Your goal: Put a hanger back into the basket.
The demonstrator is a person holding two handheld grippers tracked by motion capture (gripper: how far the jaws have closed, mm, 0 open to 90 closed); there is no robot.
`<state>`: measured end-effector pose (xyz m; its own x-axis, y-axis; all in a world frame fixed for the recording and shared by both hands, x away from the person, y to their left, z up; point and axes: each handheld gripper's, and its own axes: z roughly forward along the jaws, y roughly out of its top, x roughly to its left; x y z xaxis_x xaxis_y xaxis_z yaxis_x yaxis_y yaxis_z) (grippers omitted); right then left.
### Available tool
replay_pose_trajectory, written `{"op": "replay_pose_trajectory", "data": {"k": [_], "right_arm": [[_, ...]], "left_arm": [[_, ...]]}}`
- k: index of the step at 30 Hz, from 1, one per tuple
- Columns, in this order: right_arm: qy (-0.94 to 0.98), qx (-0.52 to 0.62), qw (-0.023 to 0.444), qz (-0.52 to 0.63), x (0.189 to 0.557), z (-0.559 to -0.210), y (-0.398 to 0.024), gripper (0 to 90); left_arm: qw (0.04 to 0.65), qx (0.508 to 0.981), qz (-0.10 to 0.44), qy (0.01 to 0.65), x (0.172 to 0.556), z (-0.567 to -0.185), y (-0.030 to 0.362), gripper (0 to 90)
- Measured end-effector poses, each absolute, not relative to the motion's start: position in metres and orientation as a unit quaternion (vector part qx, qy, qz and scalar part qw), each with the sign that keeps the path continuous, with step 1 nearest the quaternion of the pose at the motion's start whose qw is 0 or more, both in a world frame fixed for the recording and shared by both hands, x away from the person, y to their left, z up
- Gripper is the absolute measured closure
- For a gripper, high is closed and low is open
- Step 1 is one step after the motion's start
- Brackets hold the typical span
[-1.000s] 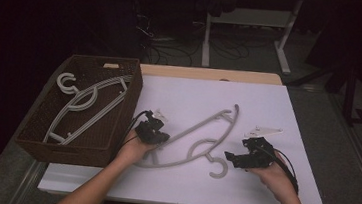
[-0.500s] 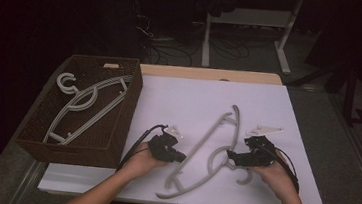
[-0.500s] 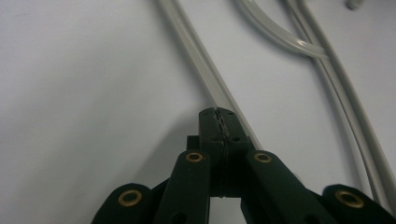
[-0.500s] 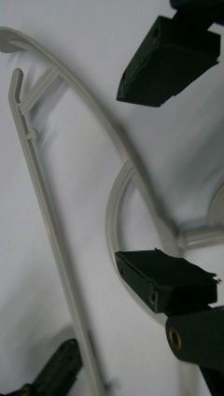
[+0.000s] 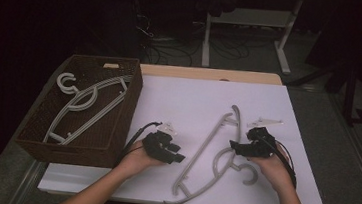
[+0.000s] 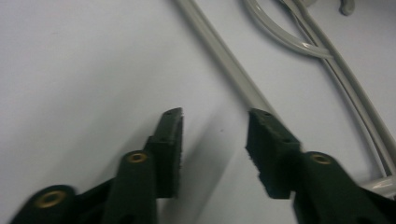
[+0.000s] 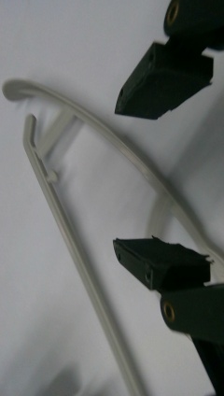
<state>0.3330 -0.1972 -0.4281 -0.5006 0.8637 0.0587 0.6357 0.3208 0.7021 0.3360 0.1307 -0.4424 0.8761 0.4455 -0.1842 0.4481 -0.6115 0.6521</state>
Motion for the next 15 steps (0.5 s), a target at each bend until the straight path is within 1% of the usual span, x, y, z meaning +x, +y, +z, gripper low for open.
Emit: {"op": "replay_pose_trajectory", "data": {"k": [3, 6, 10, 15], "right_arm": [[0.786, 0.494, 0.172, 0.330, 0.351, -0.428, -0.195, 39.7], [0.784, 0.513, 0.167, 0.306, 0.370, -0.432, -0.191, 47.0], [0.775, 0.546, 0.151, 0.281, 0.393, -0.441, -0.188, 55.3], [0.764, 0.568, 0.157, 0.263, 0.408, -0.449, -0.186, 62.7]], "left_arm": [[0.377, 0.890, 0.000, 0.257, 0.339, -0.441, 0.141, 42.0], [0.386, 0.884, 0.001, 0.264, 0.340, -0.440, 0.147, 38.3], [0.390, 0.882, 0.004, 0.263, 0.340, -0.439, 0.153, 37.9], [0.395, 0.878, 0.009, 0.270, 0.341, -0.439, 0.158, 38.0]]}}
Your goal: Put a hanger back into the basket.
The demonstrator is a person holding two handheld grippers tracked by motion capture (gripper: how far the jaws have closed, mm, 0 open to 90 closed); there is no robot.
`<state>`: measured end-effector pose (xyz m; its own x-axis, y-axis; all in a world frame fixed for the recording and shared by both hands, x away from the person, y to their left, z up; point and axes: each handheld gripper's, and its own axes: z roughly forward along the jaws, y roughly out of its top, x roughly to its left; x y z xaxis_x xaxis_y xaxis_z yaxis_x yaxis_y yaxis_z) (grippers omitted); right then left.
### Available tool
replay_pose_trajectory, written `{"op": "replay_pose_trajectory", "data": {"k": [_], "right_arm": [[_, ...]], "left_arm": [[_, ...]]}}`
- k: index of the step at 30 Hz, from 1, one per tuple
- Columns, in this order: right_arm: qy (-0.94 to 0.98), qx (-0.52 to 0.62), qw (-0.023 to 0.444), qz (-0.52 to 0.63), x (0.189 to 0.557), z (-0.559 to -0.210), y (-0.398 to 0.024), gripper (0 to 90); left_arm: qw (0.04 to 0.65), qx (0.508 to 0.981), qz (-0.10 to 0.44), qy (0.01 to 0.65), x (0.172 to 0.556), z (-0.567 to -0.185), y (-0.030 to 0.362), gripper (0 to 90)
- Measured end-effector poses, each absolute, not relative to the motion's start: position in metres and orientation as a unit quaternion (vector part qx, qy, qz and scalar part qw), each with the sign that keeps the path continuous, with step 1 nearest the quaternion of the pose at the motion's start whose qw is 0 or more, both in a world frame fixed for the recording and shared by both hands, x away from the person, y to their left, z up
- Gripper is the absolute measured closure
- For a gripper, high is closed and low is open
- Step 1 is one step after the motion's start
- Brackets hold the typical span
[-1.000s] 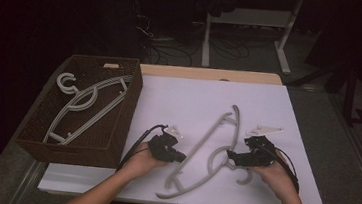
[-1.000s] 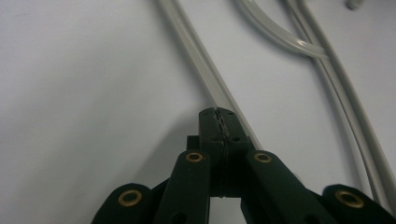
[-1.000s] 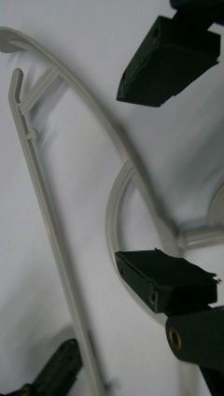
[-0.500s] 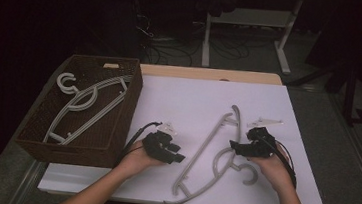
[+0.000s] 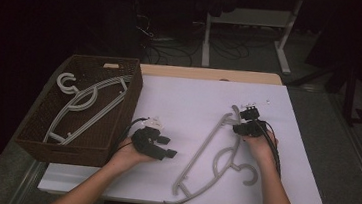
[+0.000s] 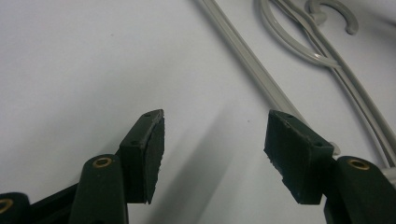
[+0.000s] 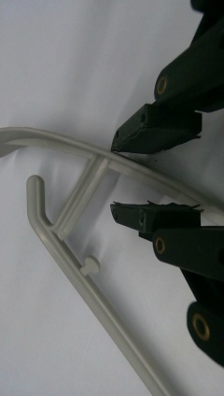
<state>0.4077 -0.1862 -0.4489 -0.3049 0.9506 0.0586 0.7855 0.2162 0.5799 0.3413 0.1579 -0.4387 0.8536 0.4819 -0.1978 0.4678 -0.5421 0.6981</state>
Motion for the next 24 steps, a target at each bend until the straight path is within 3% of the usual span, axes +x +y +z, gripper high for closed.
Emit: {"op": "replay_pose_trajectory", "data": {"k": [4, 16, 24], "right_arm": [[0.758, 0.576, 0.164, 0.258, 0.413, -0.451, -0.187, 69.7], [0.771, 0.562, 0.173, 0.243, 0.425, -0.449, -0.177, 74.0], [0.810, 0.513, 0.176, 0.224, 0.444, -0.447, -0.156, 81.6]], "left_arm": [[0.395, 0.878, 0.009, 0.272, 0.341, -0.439, 0.157, 38.0], [0.394, 0.878, 0.009, 0.272, 0.342, -0.440, 0.156, 38.0], [0.397, 0.875, 0.011, 0.275, 0.344, -0.439, 0.158, 38.3]]}}
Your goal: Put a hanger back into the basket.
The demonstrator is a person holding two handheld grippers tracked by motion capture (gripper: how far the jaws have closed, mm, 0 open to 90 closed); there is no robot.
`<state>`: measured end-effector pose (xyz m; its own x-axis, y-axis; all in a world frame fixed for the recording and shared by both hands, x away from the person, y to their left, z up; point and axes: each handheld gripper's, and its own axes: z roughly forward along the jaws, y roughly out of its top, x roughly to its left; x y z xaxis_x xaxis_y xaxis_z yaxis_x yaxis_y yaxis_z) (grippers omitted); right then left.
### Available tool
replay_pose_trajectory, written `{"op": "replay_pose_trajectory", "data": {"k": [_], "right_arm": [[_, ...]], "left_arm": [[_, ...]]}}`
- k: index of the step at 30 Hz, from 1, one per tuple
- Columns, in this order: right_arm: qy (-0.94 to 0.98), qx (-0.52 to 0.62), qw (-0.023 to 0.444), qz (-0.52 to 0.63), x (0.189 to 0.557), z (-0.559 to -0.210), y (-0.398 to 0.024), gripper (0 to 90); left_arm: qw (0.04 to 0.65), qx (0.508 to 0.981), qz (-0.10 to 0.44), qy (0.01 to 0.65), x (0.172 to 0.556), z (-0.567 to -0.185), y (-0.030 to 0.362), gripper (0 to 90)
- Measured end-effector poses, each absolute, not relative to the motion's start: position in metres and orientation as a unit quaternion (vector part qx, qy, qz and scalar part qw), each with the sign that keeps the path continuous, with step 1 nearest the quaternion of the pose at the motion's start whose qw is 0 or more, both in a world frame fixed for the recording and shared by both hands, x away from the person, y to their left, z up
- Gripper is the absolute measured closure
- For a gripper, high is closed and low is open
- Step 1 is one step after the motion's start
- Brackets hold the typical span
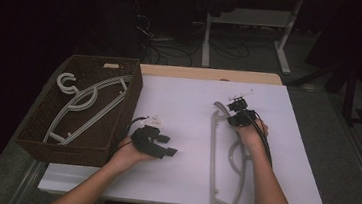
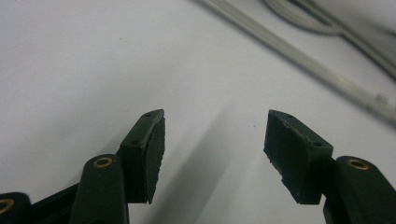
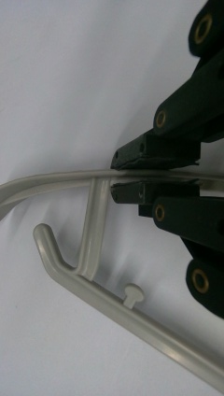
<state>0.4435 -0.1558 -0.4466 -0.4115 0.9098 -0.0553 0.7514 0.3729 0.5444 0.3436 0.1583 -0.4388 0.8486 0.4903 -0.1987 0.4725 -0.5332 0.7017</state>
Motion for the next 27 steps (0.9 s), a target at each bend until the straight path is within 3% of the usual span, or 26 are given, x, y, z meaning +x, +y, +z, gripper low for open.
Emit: {"op": "replay_pose_trajectory", "data": {"k": [13, 22, 24, 27], "right_arm": [[0.865, 0.408, 0.147, 0.251, 0.484, -0.439, -0.076, 81.6], [0.884, 0.365, 0.130, 0.260, 0.490, -0.444, -0.026, 80.9], [0.882, 0.368, 0.132, 0.262, 0.488, -0.445, -0.026, 79.3], [0.874, 0.375, 0.129, 0.281, 0.481, -0.438, -0.035, 68.5]], "left_arm": [[0.400, 0.873, 0.013, 0.277, 0.344, -0.438, 0.160, 38.4], [0.400, 0.874, 0.011, 0.277, 0.343, -0.438, 0.160, 38.4], [0.400, 0.873, 0.011, 0.277, 0.343, -0.437, 0.160, 38.4], [0.402, 0.872, 0.011, 0.280, 0.343, -0.437, 0.161, 38.4]]}}
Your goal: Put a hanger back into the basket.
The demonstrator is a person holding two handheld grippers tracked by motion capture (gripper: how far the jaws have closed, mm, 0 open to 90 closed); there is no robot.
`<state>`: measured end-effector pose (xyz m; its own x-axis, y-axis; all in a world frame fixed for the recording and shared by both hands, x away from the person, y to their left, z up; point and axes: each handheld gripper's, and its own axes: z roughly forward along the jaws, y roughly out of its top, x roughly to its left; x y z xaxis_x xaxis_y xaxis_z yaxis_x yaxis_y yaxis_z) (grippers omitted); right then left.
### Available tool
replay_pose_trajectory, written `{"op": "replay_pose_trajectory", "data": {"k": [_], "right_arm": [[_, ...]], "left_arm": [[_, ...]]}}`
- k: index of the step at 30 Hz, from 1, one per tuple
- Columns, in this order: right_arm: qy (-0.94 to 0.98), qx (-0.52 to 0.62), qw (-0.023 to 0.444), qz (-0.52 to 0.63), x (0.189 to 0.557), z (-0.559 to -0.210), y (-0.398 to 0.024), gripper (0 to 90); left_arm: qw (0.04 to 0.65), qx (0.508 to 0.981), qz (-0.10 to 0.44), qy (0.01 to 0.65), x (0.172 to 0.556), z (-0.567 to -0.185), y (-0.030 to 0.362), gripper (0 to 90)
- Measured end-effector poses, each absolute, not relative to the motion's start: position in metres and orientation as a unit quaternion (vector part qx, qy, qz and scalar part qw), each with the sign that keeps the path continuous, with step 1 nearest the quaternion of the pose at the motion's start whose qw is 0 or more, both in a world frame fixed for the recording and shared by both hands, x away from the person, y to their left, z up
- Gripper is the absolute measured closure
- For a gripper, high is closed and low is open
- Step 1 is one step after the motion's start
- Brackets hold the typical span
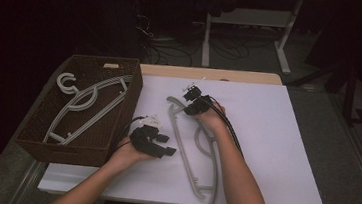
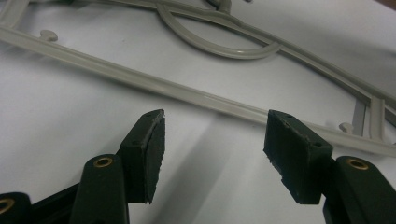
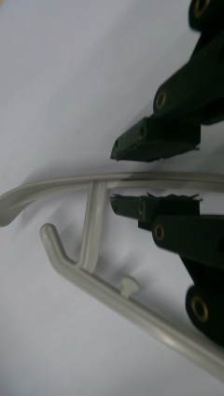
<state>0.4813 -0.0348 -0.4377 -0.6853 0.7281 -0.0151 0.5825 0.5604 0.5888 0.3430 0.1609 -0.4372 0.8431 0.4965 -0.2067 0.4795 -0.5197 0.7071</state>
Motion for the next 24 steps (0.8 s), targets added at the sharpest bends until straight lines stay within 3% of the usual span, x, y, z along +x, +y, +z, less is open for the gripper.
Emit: {"op": "replay_pose_trajectory", "data": {"k": [3, 9, 24], "right_arm": [[0.864, 0.386, 0.135, 0.295, 0.467, -0.425, -0.047, 60.1], [0.855, 0.405, 0.128, 0.299, 0.430, -0.411, -0.076, 54.7], [0.853, 0.421, 0.114, 0.285, 0.338, -0.421, -0.116, 54.7]], "left_arm": [[0.403, 0.872, 0.009, 0.280, 0.343, -0.437, 0.160, 38.4], [0.409, 0.867, 0.003, 0.285, 0.343, -0.437, 0.161, 38.2], [0.409, 0.866, -0.002, 0.286, 0.343, -0.437, 0.162, 37.9]]}}
